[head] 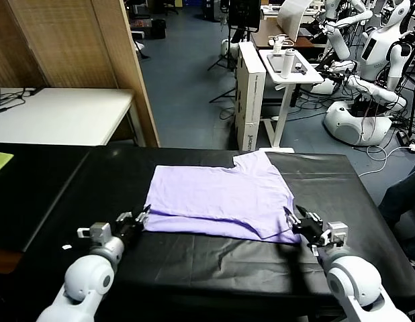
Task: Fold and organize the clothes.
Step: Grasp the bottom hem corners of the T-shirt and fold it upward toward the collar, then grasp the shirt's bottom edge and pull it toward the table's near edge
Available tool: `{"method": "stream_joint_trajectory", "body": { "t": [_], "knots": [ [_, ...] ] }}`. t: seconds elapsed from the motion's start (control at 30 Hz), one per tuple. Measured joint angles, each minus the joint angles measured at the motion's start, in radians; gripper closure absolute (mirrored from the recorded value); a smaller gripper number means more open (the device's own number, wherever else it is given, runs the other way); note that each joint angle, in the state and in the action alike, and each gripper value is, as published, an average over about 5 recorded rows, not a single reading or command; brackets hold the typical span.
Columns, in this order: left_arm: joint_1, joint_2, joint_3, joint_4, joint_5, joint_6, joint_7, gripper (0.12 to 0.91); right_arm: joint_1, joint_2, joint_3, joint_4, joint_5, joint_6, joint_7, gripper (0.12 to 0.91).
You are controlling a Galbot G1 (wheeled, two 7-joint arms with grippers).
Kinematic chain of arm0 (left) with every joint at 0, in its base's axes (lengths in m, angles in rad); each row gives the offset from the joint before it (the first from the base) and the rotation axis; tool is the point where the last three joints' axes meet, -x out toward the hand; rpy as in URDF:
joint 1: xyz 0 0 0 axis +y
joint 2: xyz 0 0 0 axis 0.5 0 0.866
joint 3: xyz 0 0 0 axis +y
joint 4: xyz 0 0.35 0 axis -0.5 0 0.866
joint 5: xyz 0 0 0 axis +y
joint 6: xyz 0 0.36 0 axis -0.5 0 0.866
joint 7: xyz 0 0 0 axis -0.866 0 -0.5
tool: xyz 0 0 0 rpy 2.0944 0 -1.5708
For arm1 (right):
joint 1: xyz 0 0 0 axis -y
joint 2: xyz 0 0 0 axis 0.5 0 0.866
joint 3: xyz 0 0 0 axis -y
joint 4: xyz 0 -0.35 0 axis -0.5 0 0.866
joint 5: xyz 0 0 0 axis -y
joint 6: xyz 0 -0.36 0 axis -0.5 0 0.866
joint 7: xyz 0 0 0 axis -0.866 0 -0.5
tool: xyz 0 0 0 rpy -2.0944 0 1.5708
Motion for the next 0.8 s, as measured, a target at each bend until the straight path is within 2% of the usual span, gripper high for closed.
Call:
{"method": "stream_joint_trajectory", "body": {
  "t": [0.07, 0.17, 0.27, 0.4, 0.67, 0.73, 0.8],
  "knots": [
    [0.020, -0.005, -0.008, -0.015, 0.011, -0.002, 0.001, 0.222, -0.038, 0.000, 0.007, 0.012, -0.015, 0.008, -0.009, 0.121],
    [0.055, -0.018, -0.013, -0.041, 0.036, -0.006, 0.006, 0.138, -0.090, 0.002, 0.011, 0.019, -0.035, 0.020, -0.020, 0.119],
    [0.091, -0.034, -0.014, -0.059, 0.061, -0.008, 0.010, 0.125, -0.126, 0.004, 0.011, 0.019, -0.043, 0.026, -0.025, 0.129],
    [0.123, -0.050, -0.015, -0.064, 0.074, -0.010, 0.010, 0.123, -0.145, 0.006, 0.011, 0.013, -0.043, 0.028, -0.026, 0.211],
    [0.142, -0.056, -0.017, -0.063, 0.069, -0.011, 0.009, 0.123, -0.148, 0.004, 0.009, 0.006, -0.041, 0.028, -0.027, 0.310],
    [0.143, -0.059, -0.018, -0.061, 0.069, -0.012, 0.009, 0.127, -0.148, 0.004, 0.008, 0.005, -0.041, 0.028, -0.027, 0.370],
    [0.144, -0.062, -0.019, -0.060, 0.067, -0.012, 0.009, 0.140, -0.148, 0.004, 0.006, 0.003, -0.042, 0.027, -0.027, 0.469]
  ]
}}
